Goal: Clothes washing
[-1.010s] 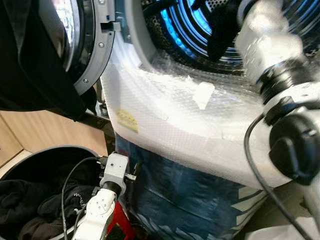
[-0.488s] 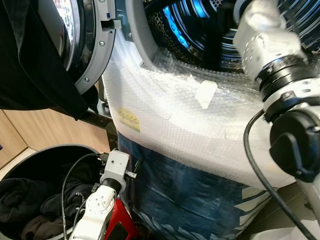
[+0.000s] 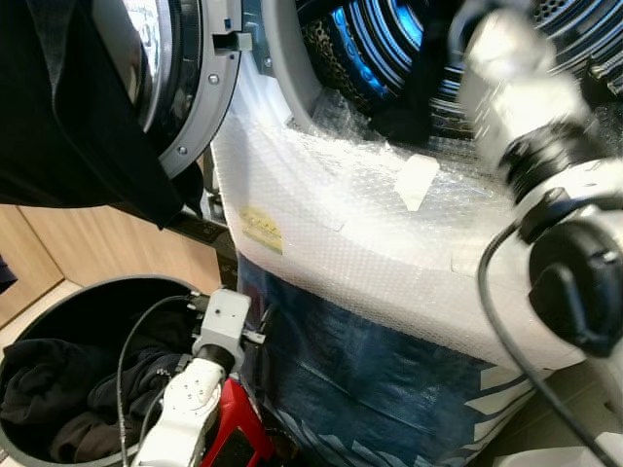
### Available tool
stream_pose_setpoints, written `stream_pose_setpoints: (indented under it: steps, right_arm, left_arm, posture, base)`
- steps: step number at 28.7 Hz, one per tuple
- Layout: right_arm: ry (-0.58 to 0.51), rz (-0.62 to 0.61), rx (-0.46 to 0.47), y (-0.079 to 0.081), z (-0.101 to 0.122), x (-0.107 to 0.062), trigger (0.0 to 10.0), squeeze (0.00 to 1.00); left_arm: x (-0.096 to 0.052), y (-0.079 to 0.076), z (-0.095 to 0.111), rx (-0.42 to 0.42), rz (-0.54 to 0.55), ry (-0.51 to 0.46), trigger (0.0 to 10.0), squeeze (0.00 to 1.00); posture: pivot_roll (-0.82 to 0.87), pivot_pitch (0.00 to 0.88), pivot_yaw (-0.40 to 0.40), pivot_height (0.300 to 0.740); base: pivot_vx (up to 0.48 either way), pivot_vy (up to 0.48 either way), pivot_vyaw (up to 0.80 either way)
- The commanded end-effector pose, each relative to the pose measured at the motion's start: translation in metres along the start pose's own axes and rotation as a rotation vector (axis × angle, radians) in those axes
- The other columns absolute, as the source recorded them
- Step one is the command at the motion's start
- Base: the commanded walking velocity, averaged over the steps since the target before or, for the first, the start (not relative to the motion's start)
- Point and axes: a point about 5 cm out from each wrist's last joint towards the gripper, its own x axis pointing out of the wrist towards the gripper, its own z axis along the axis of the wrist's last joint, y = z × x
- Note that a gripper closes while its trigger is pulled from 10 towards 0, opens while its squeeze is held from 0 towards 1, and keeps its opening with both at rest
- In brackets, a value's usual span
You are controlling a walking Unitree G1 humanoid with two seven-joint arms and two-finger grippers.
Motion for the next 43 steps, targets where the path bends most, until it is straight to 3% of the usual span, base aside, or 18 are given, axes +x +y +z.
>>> stream_pose_setpoints:
  steps: [1, 3, 4, 5, 8, 9, 11, 18, 20, 22, 28, 30, 33, 35, 38, 40, 41, 43]
  right_arm:
    - [-0.029, 0.032, -0.367, 0.007, -0.011, -0.003, 10.0, 0.0]
    - [-0.059, 0.013, -0.59, 0.004, -0.017, -0.005, 10.0, 0.0]
    - [-0.058, 0.008, -0.603, 0.003, -0.018, -0.005, 10.0, 0.0]
    - [-0.071, 0.012, -0.679, 0.002, -0.02, -0.005, 10.0, 0.0]
    - [-0.188, 0.012, -1.0, 0.006, -0.02, -0.007, 10.0, 0.0]
    - [-0.214, 0.016, -1.057, 0.008, -0.019, -0.007, 10.0, 0.0]
    - [-0.225, 0.038, -1.078, 0.009, -0.022, -0.009, 10.0, 0.0]
    - [-0.387, 0.068, -1.452, 0.016, -0.028, -0.013, 10.0, 0.0]
    - [-0.475, 0.099, -1.644, 0.021, -0.032, -0.016, 10.0, 0.0]
    - [-0.499, 0.106, -1.705, 0.021, -0.034, -0.016, 10.0, 0.0]
    - [-0.495, 0.097, -1.77, 0.014, -0.041, -0.017, 10.0, 0.0]
    - [-0.449, 0.08, -1.8, 0.005, -0.047, -0.016, 10.0, 0.0]
    - [-0.308, 0.004, -1.717, -0.016, -0.048, -0.012, 10.0, 0.0]
    - [-0.273, -0.01, -1.76, -0.025, -0.049, -0.011, 10.0, 0.0]
    - [-0.186, -0.079, -1.725, -0.045, -0.049, -0.008, 10.0, 0.0]
    - [-0.13, -0.1, -1.63, -0.053, -0.051, -0.008, 10.0, 0.0]
    - [-0.124, -0.062, -1.561, -0.047, -0.053, -0.009, 10.0, 0.0]
    - [-0.037, 0.06, -1.232, -0.029, -0.065, -0.012, 10.0, 0.0]
  left_arm:
    - [0.0, -0.003, 0.002, -0.004, -0.009, 0.001, 10.0, 0.0]
    - [-0.001, -0.005, 0.004, -0.02, -0.008, 0.0, 10.0, 0.0]
    - [0.0, -0.005, 0.004, -0.02, -0.007, 0.0, 10.0, 0.0]
    - [0.0, -0.005, 0.004, -0.023, -0.006, 0.001, 10.0, 0.0]
    - [0.0, -0.006, 0.005, -0.024, -0.008, 0.001, 10.0, 0.0]
    - [0.0, -0.006, 0.005, -0.024, -0.009, 0.001, 10.0, 0.0]
    - [0.0, -0.007, 0.006, -0.024, -0.01, 0.0, 10.0, 0.0]
    - [-0.001, -0.005, 0.006, -0.02, -0.005, 0.006, 10.0, 0.0]
    - [-0.002, -0.006, 0.006, -0.019, -0.008, 0.007, 10.0, 0.0]
    - [-0.002, -0.007, 0.006, -0.018, -0.011, 0.008, 10.0, 0.0]
    - [-0.003, -0.006, 0.007, -0.031, 0.003, 0.013, 10.0, 0.0]
    - [-0.004, -0.005, 0.007, -0.039, 0.008, 0.017, 10.0, 0.0]
    - [-0.005, -0.005, 0.006, -0.034, -0.001, 0.024, 10.0, 0.0]
    - [-0.005, -0.005, 0.006, -0.033, -0.003, 0.024, 10.0, 0.0]
    - [-0.005, -0.004, 0.007, -0.03, -0.002, 0.023, 10.0, 0.0]
    - [-0.006, -0.003, 0.006, -0.029, 0.001, 0.026, 10.0, 0.0]
    - [-0.007, -0.003, 0.006, -0.029, 0.001, 0.029, 10.0, 0.0]
    - [-0.007, -0.002, 0.006, -0.026, -0.004, 0.035, 10.0, 0.0]
  posture:
    - [0.04, 0.0, -0.034, 0.74]
    - [0.03, 0.0, -0.038, 0.74]
    - [0.03, 0.0, -0.037, 0.74]
    - [0.03, 0.0, -0.036, 0.74]
    - [0.03, 0.0, -0.038, 0.74]
    - [0.03, 0.0, -0.038, 0.74]
    - [0.03, 0.0, -0.04, 0.74]
    - [0.03, 0.0, -0.042, 0.74]
    - [0.03, 0.0, -0.044, 0.74]
    - [0.03, 0.0, -0.048, 0.74]
    - [0.04, 0.0, -0.049, 0.74]
    - [0.04, 0.0, -0.047, 0.74]
    - [0.04, 0.0, -0.039, 0.74]
    - [0.04, 0.0, -0.041, 0.74]
    - [0.04, 0.0, -0.04, 0.74]
    - [0.04, 0.0, -0.039, 0.74]
    - [0.03, 0.0, -0.036, 0.74]
    - [0.03, 0.0, -0.03, 0.74]
  base:
    - [0.0, 0.0, 0.0]
    - [0.0, 0.0, 0.0]
    - [0.0, 0.0, 0.0]
    - [0.0, 0.0, 0.0]
    - [0.0, 0.0, 0.0]
    - [0.0, 0.0, 0.0]
    - [0.0, 0.0, 0.0]
    - [0.0, 0.0, 0.0]
    - [0.0, 0.0, 0.0]
    - [0.0, 0.0, 0.0]
    - [0.0, 0.0, 0.0]
    - [0.0, 0.0, 0.0]
    - [0.0, 0.0, 0.0]
    - [0.0, 0.0, 0.0]
    - [0.0, 0.0, 0.0]
    - [0.0, 0.0, 0.0]
    - [0.0, 0.0, 0.0]
    - [0.0, 0.0, 0.0]
